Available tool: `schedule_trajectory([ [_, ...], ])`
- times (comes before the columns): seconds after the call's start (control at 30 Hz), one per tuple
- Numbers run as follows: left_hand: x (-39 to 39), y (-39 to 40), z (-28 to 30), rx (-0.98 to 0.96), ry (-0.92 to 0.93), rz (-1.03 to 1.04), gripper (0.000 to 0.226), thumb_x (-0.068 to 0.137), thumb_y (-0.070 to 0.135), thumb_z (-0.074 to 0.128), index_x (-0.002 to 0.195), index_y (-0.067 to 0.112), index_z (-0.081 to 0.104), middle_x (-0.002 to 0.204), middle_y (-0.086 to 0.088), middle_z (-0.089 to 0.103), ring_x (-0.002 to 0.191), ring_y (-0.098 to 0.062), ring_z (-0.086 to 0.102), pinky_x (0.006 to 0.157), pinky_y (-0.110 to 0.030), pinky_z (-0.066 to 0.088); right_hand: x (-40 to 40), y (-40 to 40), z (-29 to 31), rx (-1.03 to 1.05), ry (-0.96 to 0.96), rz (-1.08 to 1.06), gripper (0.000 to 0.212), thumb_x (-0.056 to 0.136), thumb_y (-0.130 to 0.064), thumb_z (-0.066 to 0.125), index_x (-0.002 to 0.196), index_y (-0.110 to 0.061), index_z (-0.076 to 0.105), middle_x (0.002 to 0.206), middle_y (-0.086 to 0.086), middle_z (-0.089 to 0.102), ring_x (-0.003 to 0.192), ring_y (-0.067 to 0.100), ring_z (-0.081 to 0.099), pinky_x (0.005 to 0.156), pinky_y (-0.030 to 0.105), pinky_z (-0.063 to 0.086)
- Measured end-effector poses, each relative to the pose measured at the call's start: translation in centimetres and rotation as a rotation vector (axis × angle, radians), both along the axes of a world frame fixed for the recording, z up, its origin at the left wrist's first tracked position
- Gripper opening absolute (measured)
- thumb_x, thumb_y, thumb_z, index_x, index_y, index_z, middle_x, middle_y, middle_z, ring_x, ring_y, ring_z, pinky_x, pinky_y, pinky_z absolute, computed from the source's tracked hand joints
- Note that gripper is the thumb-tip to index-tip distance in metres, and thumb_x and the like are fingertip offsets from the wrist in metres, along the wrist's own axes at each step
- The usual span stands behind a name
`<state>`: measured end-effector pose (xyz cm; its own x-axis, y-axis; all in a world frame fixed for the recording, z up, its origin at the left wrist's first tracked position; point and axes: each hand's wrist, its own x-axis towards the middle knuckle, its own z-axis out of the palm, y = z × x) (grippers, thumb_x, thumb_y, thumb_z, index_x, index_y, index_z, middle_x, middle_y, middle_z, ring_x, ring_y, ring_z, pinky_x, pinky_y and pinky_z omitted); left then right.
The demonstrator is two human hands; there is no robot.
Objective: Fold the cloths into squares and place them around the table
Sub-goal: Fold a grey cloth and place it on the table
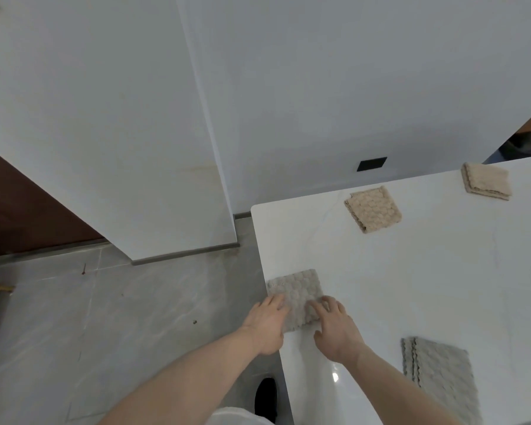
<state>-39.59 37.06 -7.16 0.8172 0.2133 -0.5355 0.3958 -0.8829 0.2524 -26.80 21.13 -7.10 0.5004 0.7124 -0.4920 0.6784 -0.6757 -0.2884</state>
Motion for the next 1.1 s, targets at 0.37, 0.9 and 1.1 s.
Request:
schedule_trajectory([
  [0.37, 0.5, 0.2, -0.3, -0.02, 0.217, -0.004, 0.086, 0.089, 0.017, 0.055, 0.164, 0.023, 0.014, 0.172, 0.002, -0.006, 0.158, -0.024, 0.002, 0.125, -0.048, 0.021, -1.3, -0.2, -1.0, -0.128, 0.223, -0.062, 0.078, 0.083, -0.02, 0.052, 0.154, -0.024, 0.022, 0.165, 0.0, 0.006, 0.144, 0.032, 0.034, 0.107, 0.038, 0.044],
  [0.9, -9.7, -2.3, 2.6, -0.215, -0.063, 0.258, 0.075, 0.093, 0.027, 0.054, 0.162, 0.03, 0.023, 0.172, 0.006, -0.005, 0.158, -0.019, 0.0, 0.128, -0.032, 0.009, -6.8, -6.9, 1.7, 0.096, 0.245, -0.191, 0.077, 0.091, -0.034, 0.057, 0.158, -0.032, 0.021, 0.168, -0.011, 0.001, 0.146, 0.019, 0.033, 0.11, 0.031, 0.041],
  [1.1, -7.2, -5.3, 4.8, -0.235, -0.119, 0.245, 0.074, 0.093, 0.028, 0.054, 0.161, 0.032, 0.026, 0.172, 0.008, -0.002, 0.158, -0.018, 0.003, 0.128, -0.038, 0.016, -7.3, -9.4, 3.3, 0.188, 0.267, -0.214, 0.073, 0.09, -0.035, 0.057, 0.156, -0.038, 0.024, 0.166, -0.016, 0.002, 0.14, 0.015, 0.04, 0.105, 0.029, 0.043],
])
